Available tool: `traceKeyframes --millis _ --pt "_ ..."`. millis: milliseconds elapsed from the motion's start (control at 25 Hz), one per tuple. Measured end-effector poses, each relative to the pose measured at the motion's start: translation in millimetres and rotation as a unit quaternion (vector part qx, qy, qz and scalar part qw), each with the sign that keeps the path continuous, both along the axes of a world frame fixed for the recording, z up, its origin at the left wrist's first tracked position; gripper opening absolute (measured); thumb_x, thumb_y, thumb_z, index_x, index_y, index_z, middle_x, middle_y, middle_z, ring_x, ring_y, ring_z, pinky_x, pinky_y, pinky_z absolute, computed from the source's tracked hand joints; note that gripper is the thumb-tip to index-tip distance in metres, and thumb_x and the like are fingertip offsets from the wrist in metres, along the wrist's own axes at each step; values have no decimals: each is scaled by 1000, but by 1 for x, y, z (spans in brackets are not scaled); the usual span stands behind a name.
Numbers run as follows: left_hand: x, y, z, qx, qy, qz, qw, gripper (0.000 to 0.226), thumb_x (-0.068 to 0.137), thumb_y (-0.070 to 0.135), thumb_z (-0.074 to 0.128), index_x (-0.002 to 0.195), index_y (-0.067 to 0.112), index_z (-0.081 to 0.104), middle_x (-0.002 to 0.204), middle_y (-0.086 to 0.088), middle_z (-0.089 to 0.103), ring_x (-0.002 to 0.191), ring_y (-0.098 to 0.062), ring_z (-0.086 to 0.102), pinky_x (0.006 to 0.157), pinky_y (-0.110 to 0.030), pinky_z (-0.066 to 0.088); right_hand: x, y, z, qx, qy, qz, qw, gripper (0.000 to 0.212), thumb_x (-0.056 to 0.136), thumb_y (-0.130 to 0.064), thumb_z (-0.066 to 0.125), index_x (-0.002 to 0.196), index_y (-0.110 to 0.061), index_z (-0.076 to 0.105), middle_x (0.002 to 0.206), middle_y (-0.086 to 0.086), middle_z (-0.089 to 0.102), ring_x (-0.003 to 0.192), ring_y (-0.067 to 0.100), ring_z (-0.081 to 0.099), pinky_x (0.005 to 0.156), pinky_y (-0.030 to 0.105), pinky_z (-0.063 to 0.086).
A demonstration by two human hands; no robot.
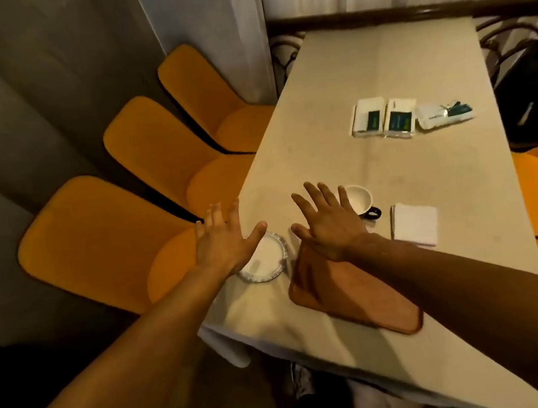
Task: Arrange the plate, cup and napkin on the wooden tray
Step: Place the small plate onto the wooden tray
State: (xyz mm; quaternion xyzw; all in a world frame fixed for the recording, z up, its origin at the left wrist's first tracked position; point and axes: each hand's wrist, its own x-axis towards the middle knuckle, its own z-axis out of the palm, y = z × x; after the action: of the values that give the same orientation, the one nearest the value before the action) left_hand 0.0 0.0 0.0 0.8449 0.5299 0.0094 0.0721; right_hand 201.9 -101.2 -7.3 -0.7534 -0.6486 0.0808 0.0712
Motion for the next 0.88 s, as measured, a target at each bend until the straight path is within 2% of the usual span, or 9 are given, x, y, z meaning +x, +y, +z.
traceKeyframes --millis 160,280,360,400,480,600,720,880 --pt "-21 25 -52 -48 7 23 999 89 88 77 32 156 20 20 164 -16 23 151 -34 18 120 -52 22 -17 27 -42 -74 -2 -23 997 68 95 -57 24 152 -22 7 162 12 2 147 33 1 117 57 6" --pt "-34 46 -96 -111 4 34 993 85 90 68 43 155 19 21 163 -15 25 150 -33 20 117 -49 26 -31 50 -74 -117 60 -54 990 69 94 -50 39 150 -20 13 160 14 10 145 35 10 117 52 17" --pt "-41 57 -117 -152 -1 28 988 79 92 55 53 154 17 22 161 -17 26 146 -35 24 114 -47 31 -40 63 -88 -158 81 -74 981 71 87 -47 52 145 -15 26 150 16 30 135 36 30 108 48 31" --pt "-44 65 -129 -173 -4 25 985 75 92 48 57 152 16 26 158 -18 29 143 -36 28 112 -46 34 -45 70 -97 -185 83 -83 976 68 84 -46 56 139 -13 34 141 16 41 125 35 40 100 46 36" --pt "-48 77 -149 -215 -32 37 975 64 91 35 62 145 14 37 148 -18 41 133 -36 39 104 -44 40 -55 83 -113 -222 147 -146 953 53 86 -38 58 129 -10 44 127 16 52 112 34 50 90 43 42" --pt "-47 89 -168 -273 -81 63 957 46 91 24 62 133 11 51 132 -17 54 116 -33 54 90 -39 47 -60 93 -132 -257 223 -195 920 52 82 -34 68 123 -9 49 118 11 57 103 29 55 87 37 46" --pt "-46 97 -179 -310 -113 95 939 37 89 18 62 126 10 57 119 -14 61 99 -29 60 76 -33 45 -63 96 -143 -266 262 -225 900 50 78 -31 72 121 -13 53 111 6 61 97 24 58 84 35 49" --pt "-40 109 -186 -340 -141 97 925 31 89 16 62 119 6 63 107 -15 70 96 -33 65 75 -38 51 -63 98 -155 -233 338 -289 865 38 85 -24 61 121 -11 54 111 8 65 93 20 57 76 29 45"
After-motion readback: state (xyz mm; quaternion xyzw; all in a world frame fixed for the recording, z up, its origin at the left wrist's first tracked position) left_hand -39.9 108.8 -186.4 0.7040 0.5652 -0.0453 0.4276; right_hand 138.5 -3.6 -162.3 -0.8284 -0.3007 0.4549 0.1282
